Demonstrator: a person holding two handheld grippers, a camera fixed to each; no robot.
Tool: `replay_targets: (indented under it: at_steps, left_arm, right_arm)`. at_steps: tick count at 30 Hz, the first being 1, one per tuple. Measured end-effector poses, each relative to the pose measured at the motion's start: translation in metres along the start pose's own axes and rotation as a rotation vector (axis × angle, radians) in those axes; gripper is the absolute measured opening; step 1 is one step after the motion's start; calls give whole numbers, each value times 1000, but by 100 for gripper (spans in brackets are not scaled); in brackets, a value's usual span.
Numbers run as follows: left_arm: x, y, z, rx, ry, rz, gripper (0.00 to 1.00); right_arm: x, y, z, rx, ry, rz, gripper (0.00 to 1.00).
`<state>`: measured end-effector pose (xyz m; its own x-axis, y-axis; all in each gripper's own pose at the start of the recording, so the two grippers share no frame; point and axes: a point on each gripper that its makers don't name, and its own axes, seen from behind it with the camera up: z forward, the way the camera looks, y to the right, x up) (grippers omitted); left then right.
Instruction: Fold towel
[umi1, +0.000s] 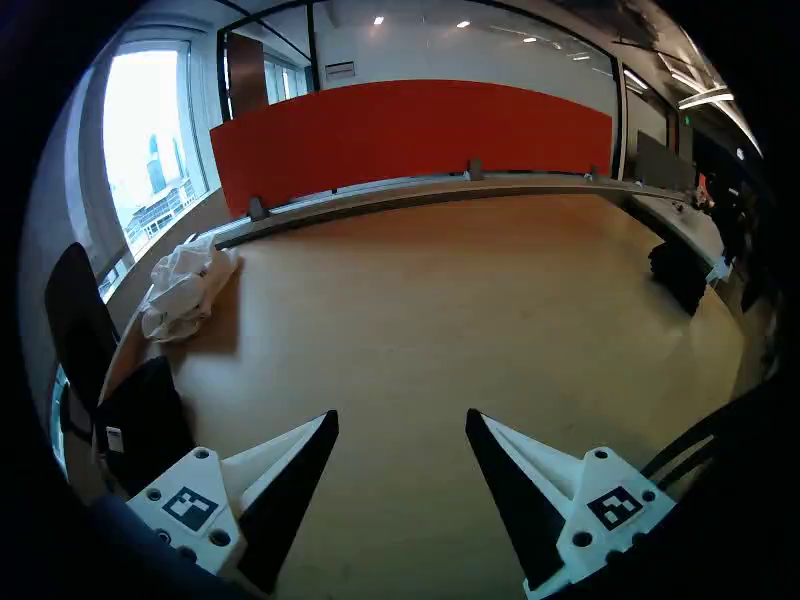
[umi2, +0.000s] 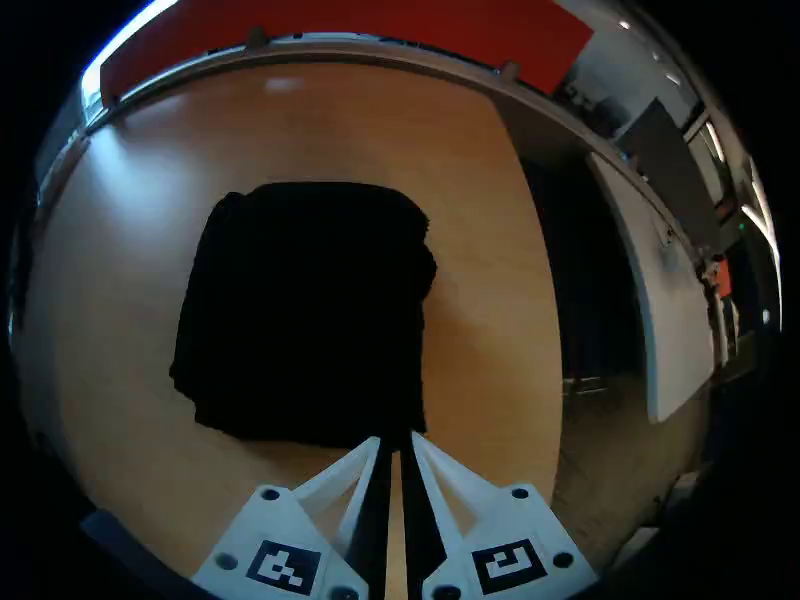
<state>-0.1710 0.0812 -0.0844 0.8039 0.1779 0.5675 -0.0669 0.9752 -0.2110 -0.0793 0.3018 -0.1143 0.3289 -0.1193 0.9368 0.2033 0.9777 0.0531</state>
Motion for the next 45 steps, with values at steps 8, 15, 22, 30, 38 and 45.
replay_targets:
  at_steps: [8, 15, 22, 30, 38, 45]
  left_arm:
    - [1, 1, 1, -3, 1, 3, 95]
    - [2, 2, 0, -4, 4, 2, 94]
    - [5, 2, 1, -7, 11, 2, 95]
    - [8, 1, 0, -9, 23, -3, 95]
    - [8, -1, -1, -10, 27, -7, 95]
    - [8, -1, -3, -10, 33, -8, 94]
  right_arm:
    - [1, -1, 0, -5, 5, -5, 9]
    - [1, -4, -3, -4, 22, -4, 21]
    - [0, -6, -10, -10, 41, -11, 64]
    - [1, -9, -19, -17, 69, -4, 100]
    - [8, -11, -29, -18, 107, 8, 100]
    - [28, -17, -35, 0, 168, 18, 100]
